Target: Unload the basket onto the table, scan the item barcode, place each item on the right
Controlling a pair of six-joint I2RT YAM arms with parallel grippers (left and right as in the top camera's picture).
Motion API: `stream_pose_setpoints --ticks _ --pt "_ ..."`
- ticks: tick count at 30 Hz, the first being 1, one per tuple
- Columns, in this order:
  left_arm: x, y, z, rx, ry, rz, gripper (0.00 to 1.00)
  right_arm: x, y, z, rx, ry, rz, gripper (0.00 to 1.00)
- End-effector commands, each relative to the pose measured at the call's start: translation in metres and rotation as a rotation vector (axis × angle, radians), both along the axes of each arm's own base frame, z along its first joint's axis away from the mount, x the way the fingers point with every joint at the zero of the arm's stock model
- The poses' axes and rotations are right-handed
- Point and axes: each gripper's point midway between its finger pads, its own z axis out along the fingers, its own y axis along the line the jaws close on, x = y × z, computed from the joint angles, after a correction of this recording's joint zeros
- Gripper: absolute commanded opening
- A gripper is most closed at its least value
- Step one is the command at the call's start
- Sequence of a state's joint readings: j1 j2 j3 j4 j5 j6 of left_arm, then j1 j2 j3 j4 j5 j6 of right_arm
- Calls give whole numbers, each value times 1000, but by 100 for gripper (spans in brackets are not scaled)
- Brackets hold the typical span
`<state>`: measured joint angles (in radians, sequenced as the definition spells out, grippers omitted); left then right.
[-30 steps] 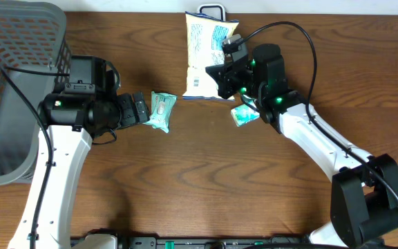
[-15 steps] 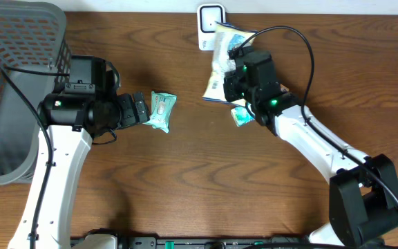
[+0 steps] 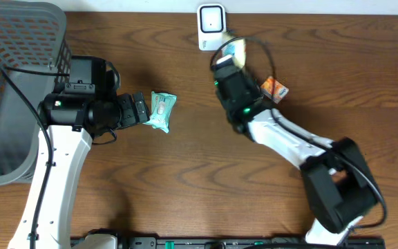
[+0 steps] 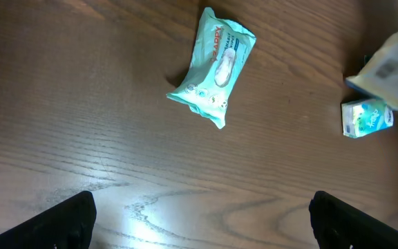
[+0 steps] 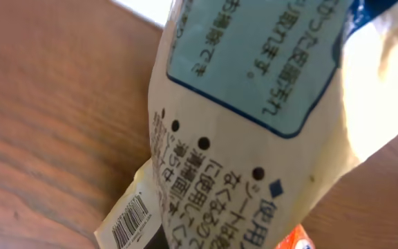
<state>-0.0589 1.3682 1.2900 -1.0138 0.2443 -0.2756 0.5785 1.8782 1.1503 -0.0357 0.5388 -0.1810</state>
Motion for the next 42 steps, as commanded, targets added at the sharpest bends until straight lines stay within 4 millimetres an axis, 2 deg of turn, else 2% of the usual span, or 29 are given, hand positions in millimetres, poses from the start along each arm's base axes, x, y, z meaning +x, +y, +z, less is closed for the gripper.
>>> stream_pose_setpoints --ticks 1,4,7,9,10,11,12,13,16,20,24,29,33,35,37,41,42 --pt "1 3 1 9 -3 -1 98 -4 13 9 -135 -49 38 1" --pt "1 3 1 9 -3 -1 98 -13 30 3 -138 -39 81 1" --pt "1 3 1 9 -3 -1 98 -25 46 -11 -144 7 141 2" --pt "1 3 1 9 -3 -1 98 -36 55 -27 -160 59 184 4" --pt "1 3 1 9 -3 -1 98 -43 59 -43 -187 95 201 6" --pt "1 3 1 9 -3 -1 98 -46 61 -50 -199 110 210 9" --pt "1 3 1 9 -3 -1 97 -52 65 -59 -220 127 223 18" --pt "1 3 1 9 -3 -1 98 -54 69 -55 -248 95 210 33" --pt "1 3 1 9 -3 -1 98 -56 84 -39 -241 16 208 45" --pt "1 3 1 9 -3 -1 98 -63 109 -28 -199 -34 248 59" --pt "1 3 1 9 -3 -1 98 -66 120 -23 -167 -60 259 65" --pt "1 3 1 9 -3 -1 98 -57 108 -23 -80 -55 178 74" --pt "1 3 1 9 -3 -1 98 -57 112 -15 35 25 258 76" --pt "1 3 1 9 -3 -1 98 -65 124 3 179 90 357 77" --pt "1 3 1 9 -3 -1 98 -68 127 19 268 114 401 78" --pt "1 3 1 9 -3 -1 98 -62 105 63 436 121 390 78" --pt "1 3 1 9 -3 -1 98 -60 100 68 447 118 387 78"
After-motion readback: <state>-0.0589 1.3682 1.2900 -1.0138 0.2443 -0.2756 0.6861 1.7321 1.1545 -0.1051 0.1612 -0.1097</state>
